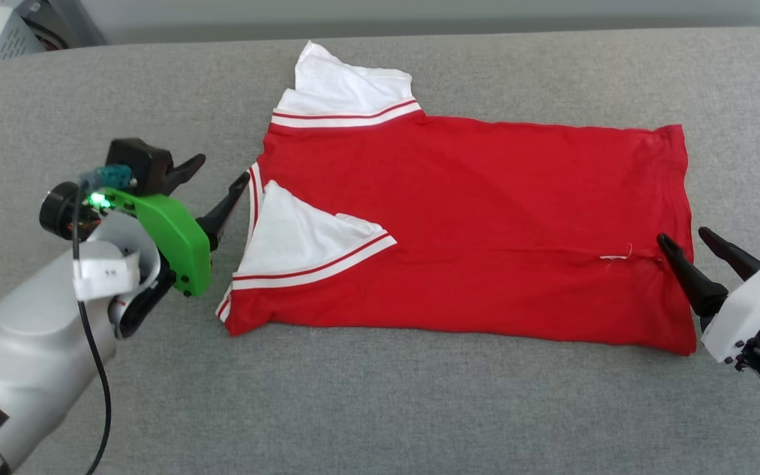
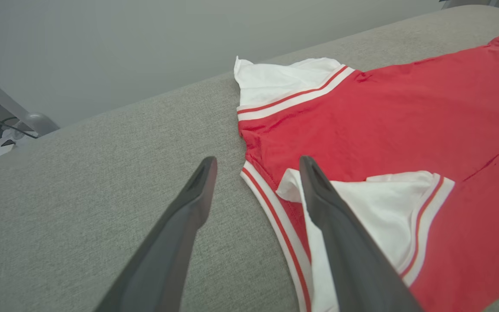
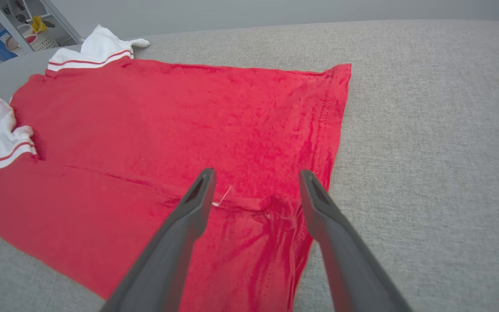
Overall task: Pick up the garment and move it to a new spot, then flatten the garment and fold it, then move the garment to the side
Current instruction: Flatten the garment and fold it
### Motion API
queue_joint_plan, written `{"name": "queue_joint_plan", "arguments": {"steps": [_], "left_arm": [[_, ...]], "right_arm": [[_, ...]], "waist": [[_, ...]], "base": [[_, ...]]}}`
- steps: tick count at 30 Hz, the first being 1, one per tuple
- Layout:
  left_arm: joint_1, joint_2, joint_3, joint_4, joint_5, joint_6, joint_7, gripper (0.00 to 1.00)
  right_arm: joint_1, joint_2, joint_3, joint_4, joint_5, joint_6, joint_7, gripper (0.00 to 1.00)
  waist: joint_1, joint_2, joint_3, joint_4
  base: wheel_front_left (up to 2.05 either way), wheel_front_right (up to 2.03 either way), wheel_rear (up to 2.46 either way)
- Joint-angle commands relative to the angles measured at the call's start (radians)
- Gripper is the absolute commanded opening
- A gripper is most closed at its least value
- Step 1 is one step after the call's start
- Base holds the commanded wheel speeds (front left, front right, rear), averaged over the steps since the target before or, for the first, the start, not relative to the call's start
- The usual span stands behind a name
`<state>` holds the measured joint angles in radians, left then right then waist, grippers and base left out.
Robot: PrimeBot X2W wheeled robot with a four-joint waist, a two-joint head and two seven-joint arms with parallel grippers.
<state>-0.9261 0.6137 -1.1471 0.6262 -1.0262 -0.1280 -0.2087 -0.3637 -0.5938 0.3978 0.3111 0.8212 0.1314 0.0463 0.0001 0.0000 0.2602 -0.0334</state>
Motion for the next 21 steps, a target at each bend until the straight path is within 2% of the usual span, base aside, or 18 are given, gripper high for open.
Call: {"name": "queue_joint_plan", "arguments": {"steps": [1, 5, 12, 16, 21], "left_arm": [[-0.029, 0.016, -0.005, -0.019, -0.029, -0.003, 0.034, 1.0], [-0.069, 0.049, -0.033, -0.076, -0.091, -0.003, 0.201, 1.0], [-0.111, 0.077, -0.077, -0.165, -0.232, -0.003, 0.571, 1.0], [-0.116, 0.079, -0.09, -0.183, -0.275, 0.001, 0.699, 1.0], [-0.089, 0.068, -0.105, -0.164, -0.292, 0.009, 0.786, 1.0]], "right_arm": [[0.02, -0.005, -0.011, -0.017, -0.012, -0.001, -0.006, 1.0], [0.053, -0.002, -0.04, -0.05, -0.037, -0.001, 0.003, 1.0], [0.098, 0.021, -0.088, -0.092, -0.071, -0.001, 0.033, 1.0], [0.107, 0.036, -0.104, -0.11, -0.083, -0.001, 0.051, 1.0], [0.106, 0.052, -0.115, -0.124, -0.091, -0.001, 0.072, 1.0]], "waist": [[-0.0001, 0.0, -0.024, 0.008], [-0.0001, 0.0, -0.043, 0.013], [-0.0001, 0.0, -0.057, 0.02], [-0.0001, 0.0, -0.052, 0.018], [-0.0001, 0.0, -0.038, 0.008]], "base": [[0.0, 0.0, 0.0], [0.0, 0.0, 0.0], [0.0, 0.0, 0.0], [0.0, 0.0, 0.0], [0.0, 0.0, 0.0]]}}
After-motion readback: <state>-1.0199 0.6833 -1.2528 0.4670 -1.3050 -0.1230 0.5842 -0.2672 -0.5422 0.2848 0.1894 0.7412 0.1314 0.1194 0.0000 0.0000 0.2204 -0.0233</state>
